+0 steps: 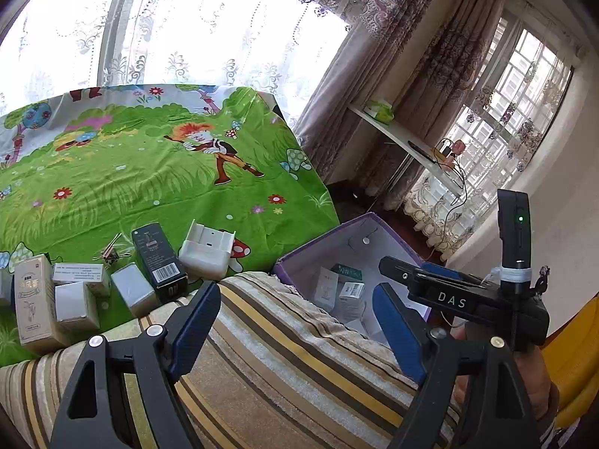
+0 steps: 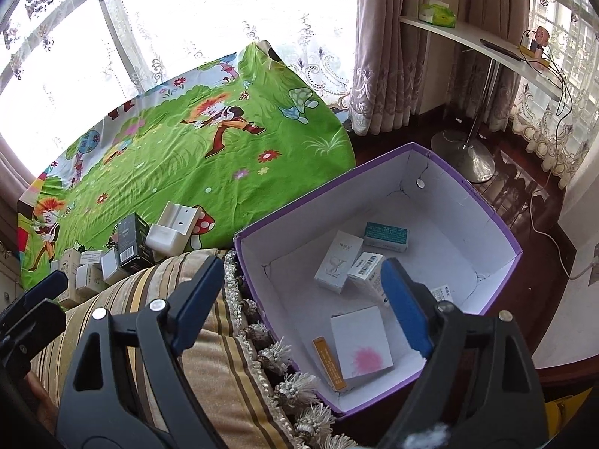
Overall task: Organize rigid objects
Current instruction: 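Carry both held boxes over the purple-rimmed storage box and open both tools, then move both tools back over the remaining boxes on the bed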
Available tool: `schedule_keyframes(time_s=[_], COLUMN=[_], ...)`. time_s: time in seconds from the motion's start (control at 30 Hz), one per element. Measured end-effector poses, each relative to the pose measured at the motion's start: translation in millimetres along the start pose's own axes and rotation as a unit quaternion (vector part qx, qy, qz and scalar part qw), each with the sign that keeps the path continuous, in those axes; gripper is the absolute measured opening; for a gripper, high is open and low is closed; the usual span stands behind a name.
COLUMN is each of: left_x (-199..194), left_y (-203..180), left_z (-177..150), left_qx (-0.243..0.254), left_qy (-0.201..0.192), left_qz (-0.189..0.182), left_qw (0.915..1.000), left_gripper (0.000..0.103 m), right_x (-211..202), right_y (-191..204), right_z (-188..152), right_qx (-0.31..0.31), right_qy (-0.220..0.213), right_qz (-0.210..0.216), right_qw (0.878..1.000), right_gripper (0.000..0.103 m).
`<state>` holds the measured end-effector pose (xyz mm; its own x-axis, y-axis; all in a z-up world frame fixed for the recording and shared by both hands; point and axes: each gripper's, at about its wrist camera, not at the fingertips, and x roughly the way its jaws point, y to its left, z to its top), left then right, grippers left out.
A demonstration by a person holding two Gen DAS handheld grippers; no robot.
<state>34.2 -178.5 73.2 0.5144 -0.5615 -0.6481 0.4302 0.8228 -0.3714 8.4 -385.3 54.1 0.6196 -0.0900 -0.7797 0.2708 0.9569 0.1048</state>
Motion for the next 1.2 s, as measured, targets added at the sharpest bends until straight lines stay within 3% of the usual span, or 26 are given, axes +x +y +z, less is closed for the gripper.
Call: schedule_keyframes(time_s=[0.27, 0.5, 0.73, 1.2], left_x=[-24.4, -50.4, -71.2, -91.3], left_y=[43.5, 83.7, 124.5, 180.6], left_z=[4.4, 0.2, -9.8, -15.7], left_qx=[-0.037, -0.07, -0.111, -0.167], left_qy=[-0.032, -0.055, -0.061, -0.068], left_qz=[0.049, 0.087, 0.124, 0.169], left_qw=[0.9976, 0.9923, 0.9842, 0.969], left_gripper=[0.084, 0.084, 0.084, 0.084], right_x=[0.3, 2.3, 5.1, 26.4], right_y=[25.4, 55.9, 89.6, 155.6], right_z=[2.5, 15.1, 26.6, 42.4], right_qx=[-0.018, -0.05, -0.083, -0.155], right_qy=[0.0, -0.005, -0.004, 0.008], right_qz=[0.033, 0.037, 0.072, 0.095], right_qw=[0.999, 0.998, 0.994, 0.983], right_gripper=[0.088, 0.088, 0.088, 0.088])
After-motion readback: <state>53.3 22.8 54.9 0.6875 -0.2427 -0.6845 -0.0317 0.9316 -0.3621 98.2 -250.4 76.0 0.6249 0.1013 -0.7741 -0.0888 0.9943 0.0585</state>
